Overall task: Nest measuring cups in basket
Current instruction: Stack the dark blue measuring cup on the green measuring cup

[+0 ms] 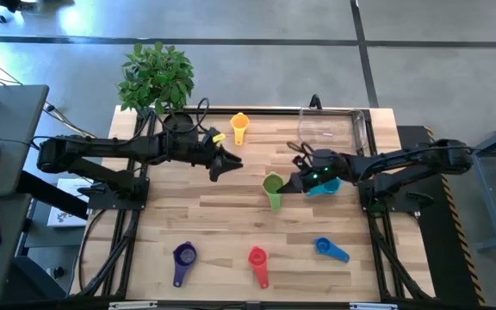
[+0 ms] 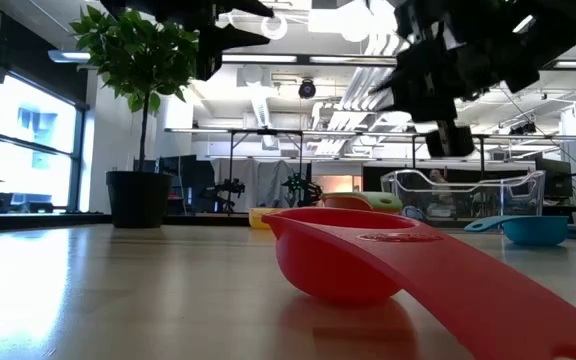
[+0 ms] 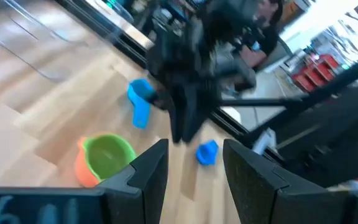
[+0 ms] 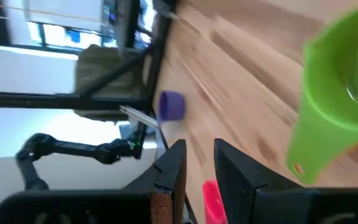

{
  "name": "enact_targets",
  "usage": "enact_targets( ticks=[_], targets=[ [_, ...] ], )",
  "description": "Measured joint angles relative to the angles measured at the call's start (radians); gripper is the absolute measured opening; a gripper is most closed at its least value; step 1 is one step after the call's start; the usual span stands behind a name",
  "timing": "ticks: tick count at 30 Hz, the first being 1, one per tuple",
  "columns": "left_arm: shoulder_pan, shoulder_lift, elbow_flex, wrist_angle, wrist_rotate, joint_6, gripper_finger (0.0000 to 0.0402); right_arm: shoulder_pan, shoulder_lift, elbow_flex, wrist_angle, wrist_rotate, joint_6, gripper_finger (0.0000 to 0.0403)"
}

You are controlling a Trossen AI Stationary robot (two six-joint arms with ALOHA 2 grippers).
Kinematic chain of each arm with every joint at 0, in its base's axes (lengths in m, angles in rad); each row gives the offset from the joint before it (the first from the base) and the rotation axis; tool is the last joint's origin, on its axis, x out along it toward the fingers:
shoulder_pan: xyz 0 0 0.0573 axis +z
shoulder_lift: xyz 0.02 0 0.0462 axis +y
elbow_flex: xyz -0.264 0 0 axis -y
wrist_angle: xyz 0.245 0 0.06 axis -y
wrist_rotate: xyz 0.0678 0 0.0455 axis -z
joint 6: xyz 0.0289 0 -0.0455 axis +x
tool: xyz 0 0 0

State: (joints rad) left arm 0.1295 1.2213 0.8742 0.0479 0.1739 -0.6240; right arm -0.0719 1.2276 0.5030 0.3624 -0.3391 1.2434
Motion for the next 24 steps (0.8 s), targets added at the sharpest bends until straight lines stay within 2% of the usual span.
enact_targets(
  ticks=[9, 13, 18, 24],
  targets=[
    [-0.078, -0.006, 0.000, -0.027, 0.020, -0.089, 0.0143, 0.000, -0.163, 0.000, 0.009, 0.079, -0.177, 0.0073],
    [-0.112, -0.053, 0.002, -0.129, 0.018, -0.169, 0.0143, 0.000, -0.223, 0.000, 0.009, 0.112, -0.264, 0.0073],
    [-0.187, -0.132, 0.002, -0.285, -0.052, -0.279, 0.0142, -0.002, -0.270, 0.001, 0.009, 0.114, -0.353, 0.0073],
    [-0.320, -0.194, 0.002, -0.498, -0.109, -0.435, 0.0142, -0.053, -0.282, 0.001, 0.007, 0.065, -0.364, 0.0073]
  ],
)
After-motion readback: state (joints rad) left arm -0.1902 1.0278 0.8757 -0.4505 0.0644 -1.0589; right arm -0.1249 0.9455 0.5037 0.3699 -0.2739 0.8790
